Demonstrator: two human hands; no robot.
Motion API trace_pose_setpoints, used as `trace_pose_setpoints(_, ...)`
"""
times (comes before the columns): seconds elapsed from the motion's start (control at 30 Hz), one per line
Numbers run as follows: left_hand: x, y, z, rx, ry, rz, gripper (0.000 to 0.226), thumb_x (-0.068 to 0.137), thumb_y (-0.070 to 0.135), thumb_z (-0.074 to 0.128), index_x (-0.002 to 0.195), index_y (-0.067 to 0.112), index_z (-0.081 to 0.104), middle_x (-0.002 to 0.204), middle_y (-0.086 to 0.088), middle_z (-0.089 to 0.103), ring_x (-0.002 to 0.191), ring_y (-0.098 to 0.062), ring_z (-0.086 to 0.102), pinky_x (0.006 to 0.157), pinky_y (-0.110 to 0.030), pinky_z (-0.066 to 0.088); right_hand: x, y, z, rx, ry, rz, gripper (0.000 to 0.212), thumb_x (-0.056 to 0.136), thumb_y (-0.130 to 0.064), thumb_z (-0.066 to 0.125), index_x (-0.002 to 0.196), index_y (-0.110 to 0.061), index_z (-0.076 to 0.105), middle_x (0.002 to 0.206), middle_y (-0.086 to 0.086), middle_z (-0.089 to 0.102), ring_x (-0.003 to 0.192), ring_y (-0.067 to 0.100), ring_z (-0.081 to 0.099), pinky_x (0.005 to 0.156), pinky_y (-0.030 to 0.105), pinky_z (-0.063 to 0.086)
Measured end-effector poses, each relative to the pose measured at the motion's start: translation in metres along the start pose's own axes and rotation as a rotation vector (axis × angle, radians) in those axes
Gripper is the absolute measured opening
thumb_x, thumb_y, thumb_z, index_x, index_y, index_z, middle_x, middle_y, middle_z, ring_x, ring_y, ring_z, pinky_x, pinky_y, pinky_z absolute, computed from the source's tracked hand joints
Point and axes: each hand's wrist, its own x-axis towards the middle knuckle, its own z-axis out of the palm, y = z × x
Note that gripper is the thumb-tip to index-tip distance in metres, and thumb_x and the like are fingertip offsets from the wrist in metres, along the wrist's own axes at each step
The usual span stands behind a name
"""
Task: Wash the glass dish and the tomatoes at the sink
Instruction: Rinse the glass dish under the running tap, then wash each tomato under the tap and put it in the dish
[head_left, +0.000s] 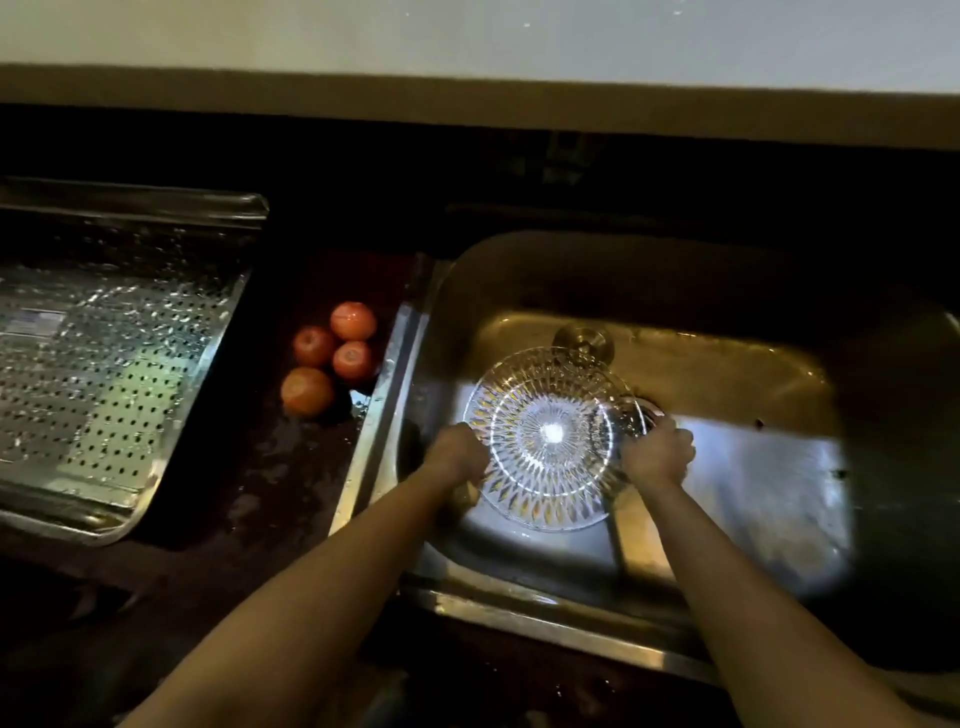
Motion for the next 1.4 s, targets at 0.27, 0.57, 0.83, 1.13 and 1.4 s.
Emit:
trace_pose_setpoints(0.27, -0.076, -0.045, -0.054, -0.336, 0.297, 0.186, 0.028, 0.083, 0.013, 0.059, 0.111, 0.010, 0.065, 0.103, -0.011, 0.070, 0.094, -0.025, 0.065, 0.085, -0.026, 0.045, -0.102, -0.053, 0.003, -0.150, -0.419, -0.447, 0.049, 0.095, -0.037, 0.045, 0.138, -0.014, 0.039, 0.147, 0.013, 0.038, 0.135, 0.031, 0.031, 0.109, 0.039, 0.030)
trace_pose_setpoints(0.57, -0.078, -0.134, -0.111, -0.573, 0.604, 0.060, 0.054, 0.075, 0.020, 0.075, 0.118, 0.000, 0.049, 0.114, -0.020, 0.056, 0.105, -0.034, 0.056, 0.092, -0.045, 0.047, -0.199, -0.043, 0.039, -0.496, -0.625, -0.610, 0.058, 0.092, -0.062, 0.025, 0.137, -0.028, 0.037, 0.145, 0.009, 0.040, 0.136, 0.028, 0.030, 0.109, 0.046, 0.023)
trace_pose_setpoints(0.83, -0.054, -0.132, -0.117, -0.458, 0.518, 0.123, 0.064, 0.074, 0.029, 0.076, 0.125, 0.003, 0.047, 0.128, -0.022, 0.046, 0.121, -0.037, 0.044, 0.101, -0.043, 0.038, -0.202, -0.041, 0.040, -0.536, -0.572, -0.617, 0.059, 0.093, -0.060, 0.017, 0.142, -0.030, 0.031, 0.149, 0.005, 0.037, 0.137, 0.025, 0.030, 0.110, 0.045, 0.025)
trace_pose_setpoints(1.13, -0.063, -0.137, -0.112, -0.529, 0.524, 0.227, 0.060, 0.073, 0.027, 0.076, 0.122, 0.005, 0.049, 0.123, -0.017, 0.053, 0.114, -0.031, 0.051, 0.090, -0.036, 0.042, -0.206, -0.047, 0.034, -0.472, -0.622, -0.604, 0.057, 0.093, -0.061, 0.018, 0.136, -0.030, 0.039, 0.139, 0.010, 0.048, 0.126, 0.028, 0.043, 0.098, 0.041, 0.034)
trace_pose_setpoints(1.4, -0.086, -0.091, -0.113, -0.464, 0.376, 0.464, 0.059, 0.069, 0.024, 0.080, 0.120, 0.012, 0.055, 0.115, -0.009, 0.059, 0.095, -0.020, 0.057, 0.077, -0.026, 0.043, -0.206, -0.049, 0.028, -0.367, -0.754, -0.538, 0.063, 0.092, -0.063, 0.021, 0.143, -0.027, 0.031, 0.146, 0.009, 0.042, 0.129, 0.029, 0.043, 0.104, 0.040, 0.032)
